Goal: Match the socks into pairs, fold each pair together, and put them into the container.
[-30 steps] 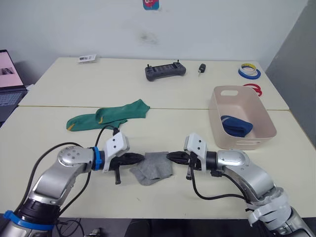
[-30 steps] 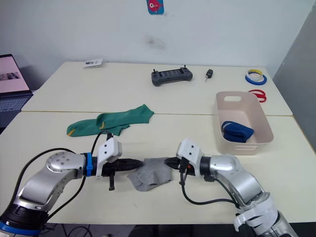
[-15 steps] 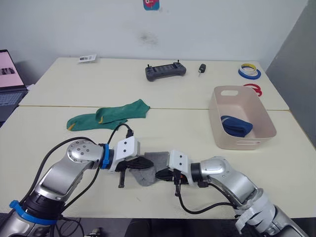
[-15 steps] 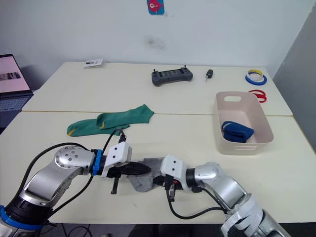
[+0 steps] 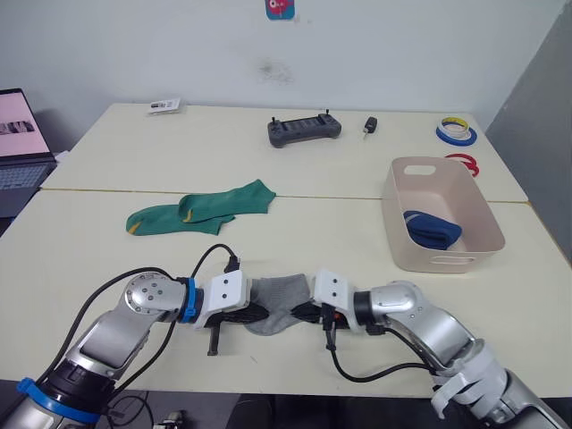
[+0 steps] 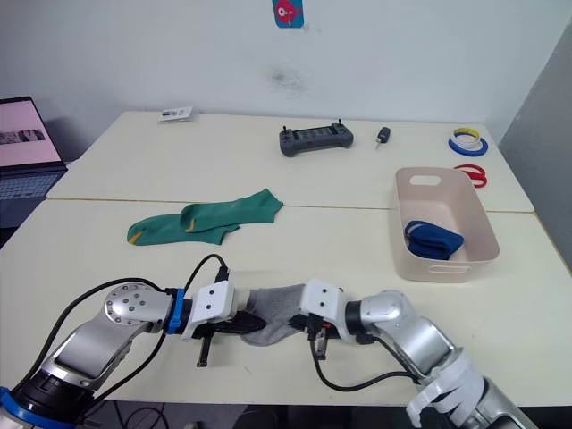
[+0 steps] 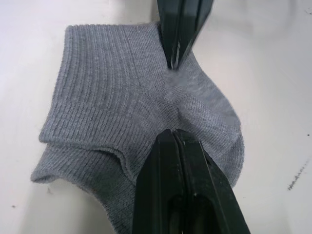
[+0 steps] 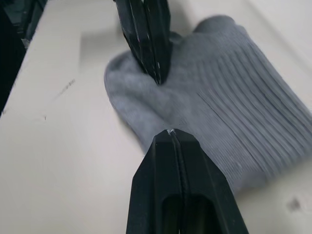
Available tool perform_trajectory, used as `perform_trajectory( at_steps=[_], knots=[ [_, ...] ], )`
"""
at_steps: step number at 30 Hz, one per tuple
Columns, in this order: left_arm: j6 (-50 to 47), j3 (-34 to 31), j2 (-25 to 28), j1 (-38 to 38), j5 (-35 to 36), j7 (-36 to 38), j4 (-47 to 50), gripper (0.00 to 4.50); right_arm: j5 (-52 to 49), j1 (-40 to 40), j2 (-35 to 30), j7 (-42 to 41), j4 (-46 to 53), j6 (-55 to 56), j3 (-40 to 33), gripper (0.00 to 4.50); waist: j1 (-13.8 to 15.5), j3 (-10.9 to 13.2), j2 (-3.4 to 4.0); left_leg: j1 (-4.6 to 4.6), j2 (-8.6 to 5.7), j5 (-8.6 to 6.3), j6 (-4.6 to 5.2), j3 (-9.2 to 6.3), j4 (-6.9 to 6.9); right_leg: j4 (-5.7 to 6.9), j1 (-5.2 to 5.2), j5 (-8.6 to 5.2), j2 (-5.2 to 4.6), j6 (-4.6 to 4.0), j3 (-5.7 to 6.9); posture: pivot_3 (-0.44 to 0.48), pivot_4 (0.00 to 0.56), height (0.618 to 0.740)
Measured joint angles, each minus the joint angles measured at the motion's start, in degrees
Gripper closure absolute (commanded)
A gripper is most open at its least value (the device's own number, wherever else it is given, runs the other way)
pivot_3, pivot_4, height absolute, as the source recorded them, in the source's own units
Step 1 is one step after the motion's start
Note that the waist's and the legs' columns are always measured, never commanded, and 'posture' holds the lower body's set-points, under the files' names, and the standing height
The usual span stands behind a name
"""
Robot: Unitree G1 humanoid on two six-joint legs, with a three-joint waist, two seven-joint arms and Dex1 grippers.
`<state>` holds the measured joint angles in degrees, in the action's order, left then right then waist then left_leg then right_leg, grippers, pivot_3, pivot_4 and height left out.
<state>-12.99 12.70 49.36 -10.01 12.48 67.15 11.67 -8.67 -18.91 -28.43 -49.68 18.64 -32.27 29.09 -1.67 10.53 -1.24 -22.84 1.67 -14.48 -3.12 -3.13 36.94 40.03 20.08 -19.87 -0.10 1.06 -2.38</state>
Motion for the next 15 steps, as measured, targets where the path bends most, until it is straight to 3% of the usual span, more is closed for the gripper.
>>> perform_trajectory(
  at_steps=[4, 8, 15],
  knots=[
    [-3.48, -2.41, 1.62, 0.00, 3.05, 1.18, 0.42, 4.50, -2.37, 0.34, -0.55, -0.29, 2.92, -2.83, -2.46, 4.48, -0.30, 0.01, 0.01, -0.04, 0.05, 0.00, 0.00, -0.01, -0.01, 0.05, 0.08, 0.00, 0.07, 0.00, -0.01, 0.000, 0.150, 0.740],
    [-11.27, -5.88, 0.71, -4.55, 7.88, -0.11, 3.97, 4.50, -4.15, -0.72, 1.06, 0.34, 4.61, -5.00, -4.14, 4.48, -0.19, 0.02, 0.00, -0.08, -0.01, 0.00, 0.00, -0.03, 0.00, 0.03, 0.06, 0.00, 0.08, 0.00, 0.02, 0.000, 0.150, 0.740],
    [-12.38, -2.16, -2.95, -5.11, 4.28, -2.96, 1.45, 4.50, 0.62, -4.71, 7.04, 4.84, -3.94, -3.59, -0.55, 4.48, -0.33, 0.02, -0.01, -0.07, 0.01, 0.00, 0.00, 0.06, 0.00, 0.02, 0.13, 0.00, 0.08, -0.01, -0.01, 0.000, 0.150, 0.740]
  ],
)
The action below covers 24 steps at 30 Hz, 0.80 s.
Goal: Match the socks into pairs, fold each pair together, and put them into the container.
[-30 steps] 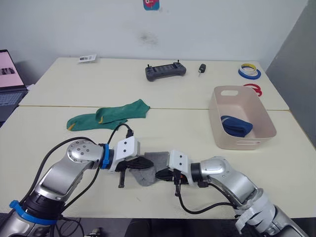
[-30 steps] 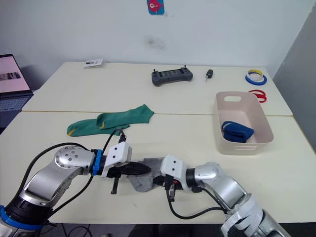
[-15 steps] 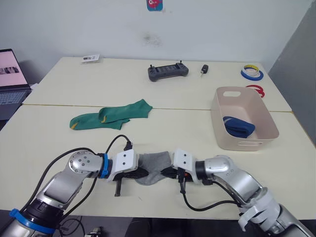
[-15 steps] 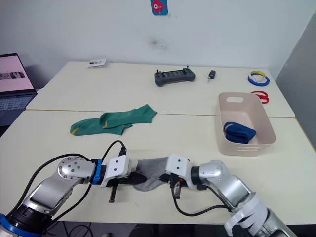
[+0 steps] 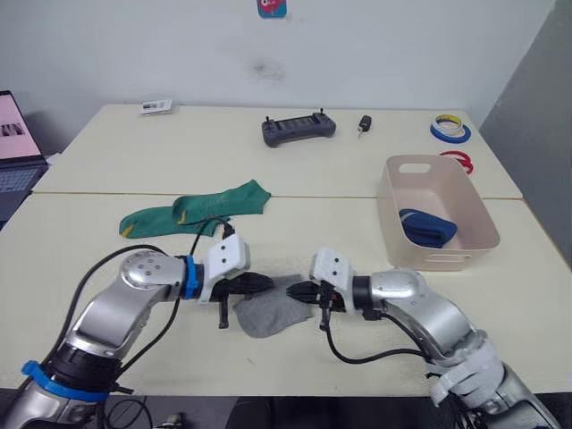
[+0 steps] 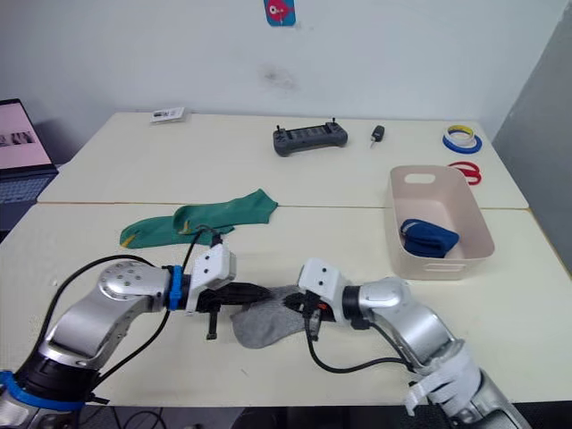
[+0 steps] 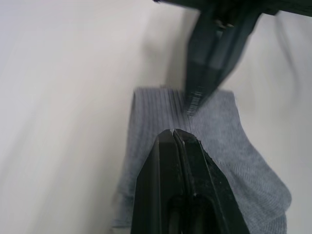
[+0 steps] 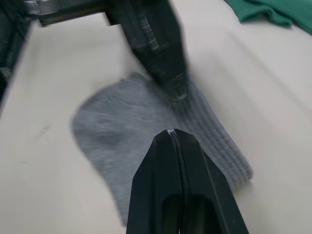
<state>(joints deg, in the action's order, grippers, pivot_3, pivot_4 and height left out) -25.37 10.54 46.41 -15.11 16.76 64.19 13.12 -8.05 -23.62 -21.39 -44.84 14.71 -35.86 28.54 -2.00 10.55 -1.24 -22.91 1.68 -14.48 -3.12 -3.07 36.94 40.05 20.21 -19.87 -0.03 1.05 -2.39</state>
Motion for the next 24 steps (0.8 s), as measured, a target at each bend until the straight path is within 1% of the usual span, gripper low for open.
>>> perform_trajectory(
  at_steps=[4, 9, 12, 15, 18, 21, 24],
  knots=[
    [4.59, 0.94, -0.02, 1.24, -2.97, -0.32, -3.42, 4.50, 1.81, 0.10, -0.57, -0.12, -1.57, 1.66, 1.01, 4.48, 0.16, -0.02, -0.01, 0.02, 0.00, 0.00, 0.00, -0.03, 0.01, -0.01, -0.06, 0.00, -0.04, 0.00, 0.00, 0.000, 0.150, 0.740],
    [8.92, 0.67, -0.35, 1.42, -3.77, -1.11, -6.31, 4.50, 1.87, 2.65, -5.72, -1.72, 0.90, 2.95, -0.42, 4.48, 0.16, -0.08, 0.00, 0.10, -0.03, 0.00, 0.00, 0.00, 0.01, 0.00, -0.14, 0.00, -0.10, 0.00, -0.01, 0.000, 0.150, 0.740],
    [9.26, -1.30, -0.31, 2.95, -2.36, -0.92, -5.14, 4.50, 0.85, 4.32, -7.82, -2.54, 2.79, 2.01, -2.70, 4.48, 0.01, -0.07, 0.00, 0.06, 0.02, 0.00, 0.00, -0.02, 0.00, 0.02, -0.10, 0.00, -0.06, 0.00, -0.02, 0.000, 0.150, 0.740],
    [6.67, -3.84, 1.85, 4.73, 0.35, 0.46, -2.22, 4.50, -1.96, 4.77, -8.61, -2.60, 4.68, -1.92, -5.89, 4.48, -0.01, -0.04, -0.01, -0.02, 0.04, 0.00, 0.00, -0.04, 0.00, 0.04, -0.01, 0.00, -0.05, 0.00, -0.03, 0.000, 0.150, 0.740],
    [4.38, -6.16, 4.56, 6.09, 2.51, 1.94, 1.97, 4.50, -4.53, 4.82, -8.42, -1.82, 7.76, -5.59, -8.68, 3.91, 0.11, -0.04, -0.01, 0.00, 0.01, 0.00, 0.00, -0.03, 0.00, 0.01, -0.04, 0.00, -0.07, 0.00, -0.04, 0.000, 0.150, 0.740],
    [4.52, -5.65, 5.13, 8.68, 1.57, 2.19, 2.12, 4.50, -6.43, 4.81, -7.31, 1.11, 9.90, -12.49, -11.11, 2.95, 0.09, -0.03, 0.01, 0.00, -0.01, 0.00, 0.00, 0.02, 0.00, 0.00, -0.04, 0.00, -0.09, 0.00, -0.08, 0.000, 0.150, 0.740],
    [4.83, -4.09, 4.00, 9.88, 0.19, 1.38, 0.95, 4.50, -9.60, 2.68, -7.41, 2.06, 11.05, -21.98, -11.86, 1.93, 0.16, -0.03, 0.01, 0.00, -0.01, 0.00, 0.00, -0.01, 0.00, 0.00, -0.04, 0.00, -0.09, 0.00, -0.06, 0.000, 0.150, 0.740]
  ],
)
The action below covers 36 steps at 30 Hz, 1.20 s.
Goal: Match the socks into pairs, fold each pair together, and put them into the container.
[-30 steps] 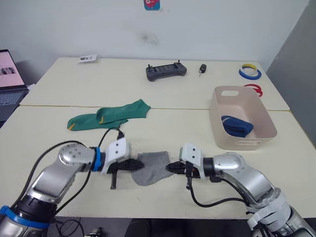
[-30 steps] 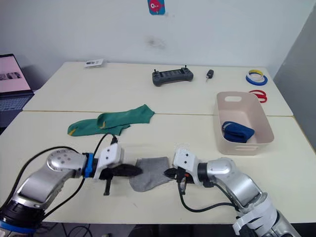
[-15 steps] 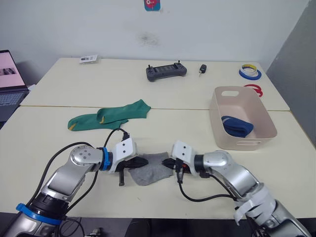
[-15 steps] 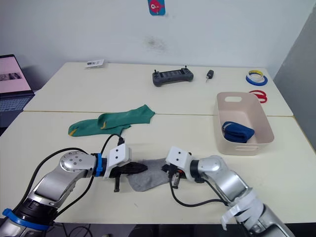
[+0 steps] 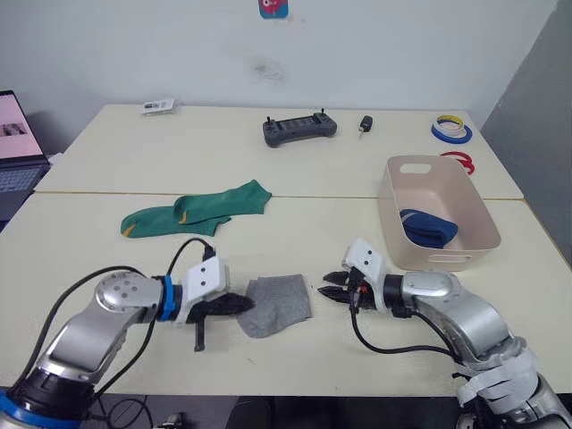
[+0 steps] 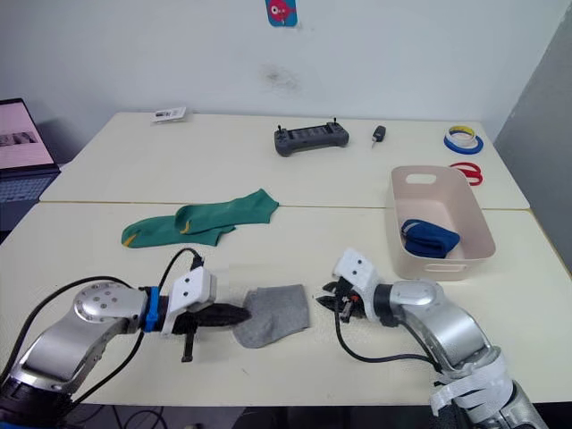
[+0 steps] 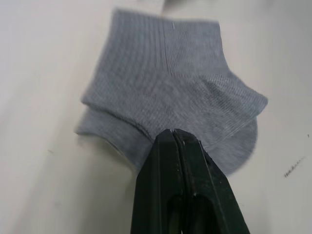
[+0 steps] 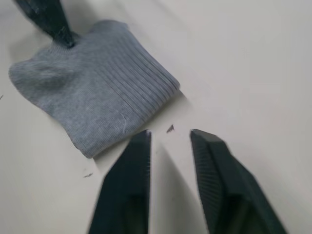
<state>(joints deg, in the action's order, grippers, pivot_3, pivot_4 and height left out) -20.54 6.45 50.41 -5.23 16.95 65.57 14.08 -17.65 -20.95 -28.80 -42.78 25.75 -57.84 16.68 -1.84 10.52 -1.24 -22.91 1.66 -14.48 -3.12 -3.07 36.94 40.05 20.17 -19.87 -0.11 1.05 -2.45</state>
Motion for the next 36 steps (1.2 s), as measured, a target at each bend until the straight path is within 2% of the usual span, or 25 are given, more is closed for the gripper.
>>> perform_trajectory(
  at_steps=[5, 6, 11, 24, 28, 36],
  knots=[
    [3.82, 0.61, -0.83, -0.35, -1.61, -0.02, -2.78, 4.50, -7.40, -4.52, 4.29, 1.01, -0.17, -13.94, -2.92, 0.24, -0.01, -0.04, 0.07, 0.04, -0.01, 0.00, 0.01, -0.01, -0.02, 0.00, -0.04, 0.00, 0.00, 0.00, 0.00, 0.000, 0.150, 0.740],
    [4.36, 0.71, -0.92, -0.44, -1.65, 0.05, -3.17, 4.50, -8.29, -5.20, 5.52, 1.99, -0.92, -16.10, -3.18, 0.06, -0.01, -0.05, 0.07, 0.05, -0.01, 0.00, 0.01, 0.00, -0.02, 0.00, -0.04, 0.00, -0.01, 0.00, 0.00, 0.000, 0.150, 0.740],
    [6.26, 0.59, -0.88, 0.22, -1.84, 0.05, -3.80, 4.50, -9.50, -7.15, 8.77, 4.72, -4.56, -20.72, -3.02, 0.06, -0.03, -0.07, 0.10, 0.06, -0.02, -0.01, 0.01, 0.03, -0.02, 0.01, -0.03, 0.00, -0.02, 0.00, -0.02, 0.000, 0.150, 0.740],
    [7.19, -0.62, -0.64, 3.53, -1.89, -1.55, -2.79, 4.50, -10.49, -9.50, 20.59, 9.40, -11.06, -21.65, 0.07, 0.06, -0.54, -0.39, 0.30, 0.12, 0.02, -0.01, 0.02, 0.01, -0.08, 0.02, -0.02, 0.00, 0.01, 0.00, -0.02, 0.000, 0.150, 0.740],
    [7.26, -0.72, -0.61, 3.78, -1.89, -1.75, -2.66, 4.50, -10.80, -9.96, 22.78, 10.10, -13.52, -21.78, -1.04, 0.88, -0.58, -0.40, 0.31, 0.12, 0.03, -0.01, 0.02, 0.00, -0.09, 0.02, -0.01, 0.00, 0.01, 0.00, -0.01, 0.000, 0.150, 0.740],
    [7.39, -0.84, -0.61, 3.98, -1.86, -1.95, -2.60, 4.50, -12.03, -9.96, 24.20, 10.63, -16.42, -22.11, -2.46, 3.75, -0.99, -0.39, 0.33, 0.11, 0.02, -0.01, 0.02, 0.01, -0.10, 0.02, 0.00, 0.00, 0.01, 0.00, -0.02, 0.000, 0.150, 0.740]
  ],
)
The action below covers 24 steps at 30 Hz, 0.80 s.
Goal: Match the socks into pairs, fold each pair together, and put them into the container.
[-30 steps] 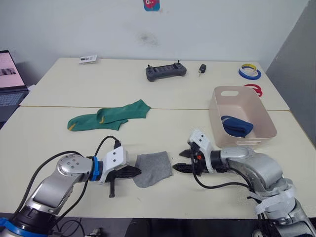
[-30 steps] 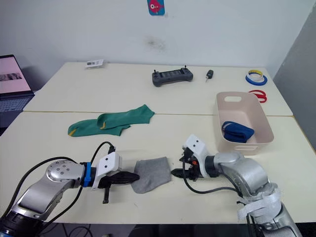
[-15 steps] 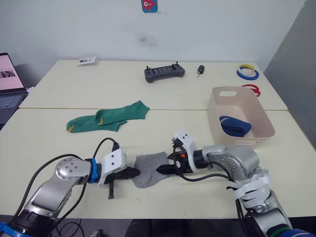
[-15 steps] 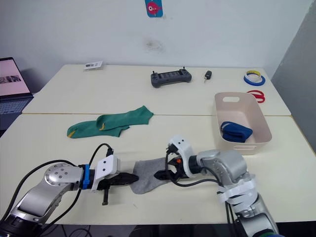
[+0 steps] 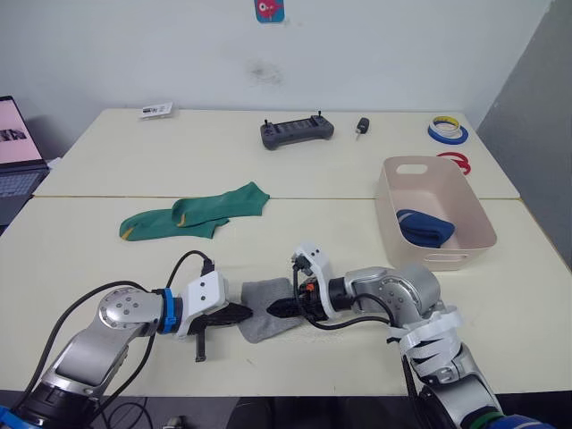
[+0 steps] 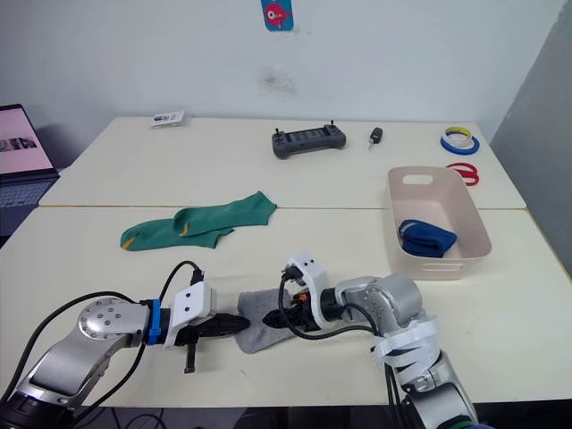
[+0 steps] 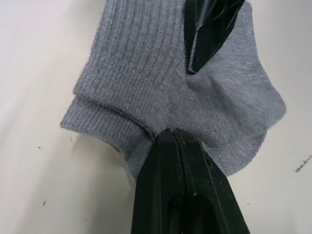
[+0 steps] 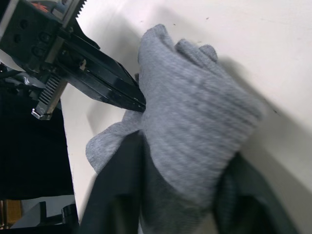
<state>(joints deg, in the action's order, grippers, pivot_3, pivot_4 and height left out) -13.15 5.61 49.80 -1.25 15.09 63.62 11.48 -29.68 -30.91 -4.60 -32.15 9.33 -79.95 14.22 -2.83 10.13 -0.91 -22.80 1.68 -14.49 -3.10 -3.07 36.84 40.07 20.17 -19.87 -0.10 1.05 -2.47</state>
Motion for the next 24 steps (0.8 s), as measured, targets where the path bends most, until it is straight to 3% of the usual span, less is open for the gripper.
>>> perform_trajectory(
  at_steps=[2, 8, 9, 12, 15, 23, 24],
  knots=[
    [0.00, -0.24, 0.00, 0.27, 0.08, -0.10, 0.11, 4.50, -0.29, 0.00, 0.14, 0.14, -0.08, 0.16, -0.01, 4.36, -0.07, 0.00, 0.00, 0.00, 0.00, 0.00, 0.00, 0.01, 0.00, 0.00, 0.00, 0.00, 0.00, 0.00, 0.00, 0.000, 0.150, 0.740],
    [-4.24, -2.84, -0.52, 1.33, 3.95, -0.68, 1.59, 4.50, -0.64, 0.27, -1.18, 0.48, 2.20, 3.58, 0.57, 4.42, -0.28, 0.05, 0.00, -0.09, 0.01, 0.00, 0.00, -0.03, -0.01, 0.00, 0.06, 0.00, 0.00, 0.01, 0.03, 0.000, 0.150, 0.740],
    [-5.89, -3.67, -0.60, 1.48, 5.20, -0.86, 1.83, 4.33, -0.66, 0.35, -1.94, 0.41, 3.42, 4.69, 0.54, 4.42, -0.27, 0.08, -0.03, -0.11, 0.01, 0.00, 0.00, -0.03, 0.00, 0.00, 0.08, 0.00, 0.00, 0.01, 0.04, 0.000, 0.150, 0.740],
    [-10.62, -6.94, -0.03, 1.49, 8.71, -1.06, 2.75, 3.64, -1.23, 0.70, -4.83, -0.50, 8.35, 7.84, -0.87, 4.42, -0.24, 0.17, -0.16, -0.15, 0.01, 0.00, 0.00, -0.07, 0.00, -0.03, 0.08, 0.00, -0.01, 0.01, 0.07, 0.000, 0.150, 0.740],
    [-14.38, -10.48, 1.33, 0.01, 12.29, -0.86, 4.51, 2.67, -2.56, 1.40, -7.52, -0.84, 12.01, 9.49, -3.71, 4.42, -0.19, 0.20, -0.19, -0.16, 0.00, 0.00, 0.00, -0.07, -0.01, -0.06, 0.07, 0.00, -0.02, 0.01, 0.07, 0.000, 0.150, 0.740],
    [-28.38, -14.12, 0.42, -14.95, 26.55, -3.00, 8.93, 0.12, -7.03, -0.04, -18.72, -2.42, 20.22, 12.47, -16.04, 4.42, 0.42, 0.42, -0.27, -0.20, -0.06, 0.00, -0.01, -0.04, 0.04, -0.07, 0.04, 0.00, -0.01, 0.02, 0.09, 0.000, 0.150, 0.740],
    [-29.82, -14.06, -0.11, -17.13, 28.16, -3.40, 9.34, 0.00, -7.42, -0.78, -20.67, -2.64, 20.57, 13.19, -17.89, 4.42, 0.50, 0.43, -0.28, -0.20, -0.08, 0.00, -0.01, -0.01, 0.05, -0.08, 0.05, 0.00, -0.01, 0.02, 0.09, 0.000, 0.150, 0.740]
  ],
)
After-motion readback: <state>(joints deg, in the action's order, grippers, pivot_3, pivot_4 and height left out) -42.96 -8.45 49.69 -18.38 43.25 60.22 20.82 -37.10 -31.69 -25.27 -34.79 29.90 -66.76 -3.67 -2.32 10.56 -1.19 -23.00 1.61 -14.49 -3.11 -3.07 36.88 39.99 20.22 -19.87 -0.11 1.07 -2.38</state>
